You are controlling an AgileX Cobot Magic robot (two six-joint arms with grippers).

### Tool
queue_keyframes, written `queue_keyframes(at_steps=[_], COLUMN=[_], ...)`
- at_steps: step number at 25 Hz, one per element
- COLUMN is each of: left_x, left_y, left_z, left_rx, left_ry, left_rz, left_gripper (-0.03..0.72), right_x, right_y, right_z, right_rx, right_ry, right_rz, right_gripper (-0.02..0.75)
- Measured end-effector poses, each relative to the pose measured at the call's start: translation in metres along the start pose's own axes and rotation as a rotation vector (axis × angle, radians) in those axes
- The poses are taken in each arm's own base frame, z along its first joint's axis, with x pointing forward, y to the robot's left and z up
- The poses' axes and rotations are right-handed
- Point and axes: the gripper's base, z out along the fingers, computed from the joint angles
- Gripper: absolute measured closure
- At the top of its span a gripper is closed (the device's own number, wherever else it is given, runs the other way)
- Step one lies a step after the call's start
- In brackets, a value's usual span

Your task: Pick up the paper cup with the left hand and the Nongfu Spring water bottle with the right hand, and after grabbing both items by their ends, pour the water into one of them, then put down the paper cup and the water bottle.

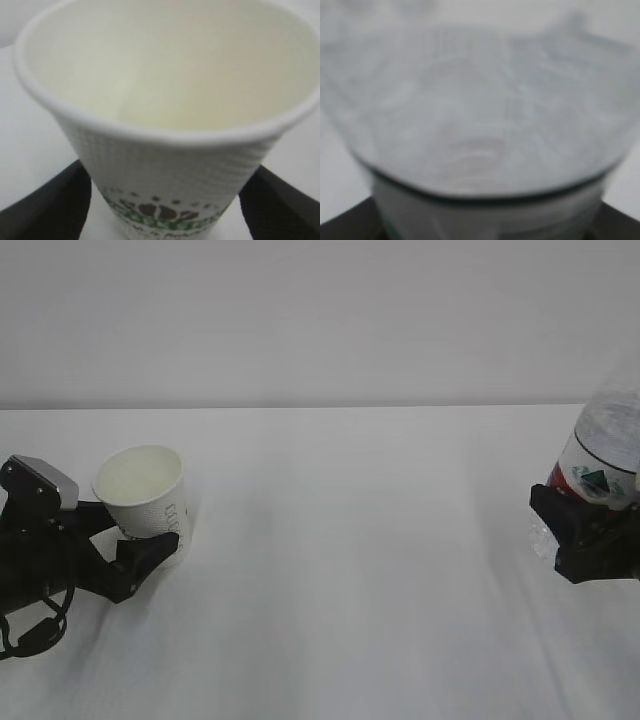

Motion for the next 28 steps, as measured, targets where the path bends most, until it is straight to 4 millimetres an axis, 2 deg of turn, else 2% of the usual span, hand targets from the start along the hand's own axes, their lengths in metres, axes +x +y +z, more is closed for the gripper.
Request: queue_keyframes(at_steps=[18,28], left_x=[-0.0081,-0.0062], left_y=[0.0056,0.0043], left_z=[0.0089,0.0093], left_rx=[0.007,0.021], left_ry=[-0.036,-0.03], left_rz=[0.007,-0.007], left_gripper=[0.001,0.001], right_x=[0.0,0.0], right_y=[0.0,0.0], right_z=[0.0,0.0], right_rx=[0.0,0.0], right_ry=[0.0,0.0], right_rz=[0.0,0.0], right_gripper=[0.286,0.287])
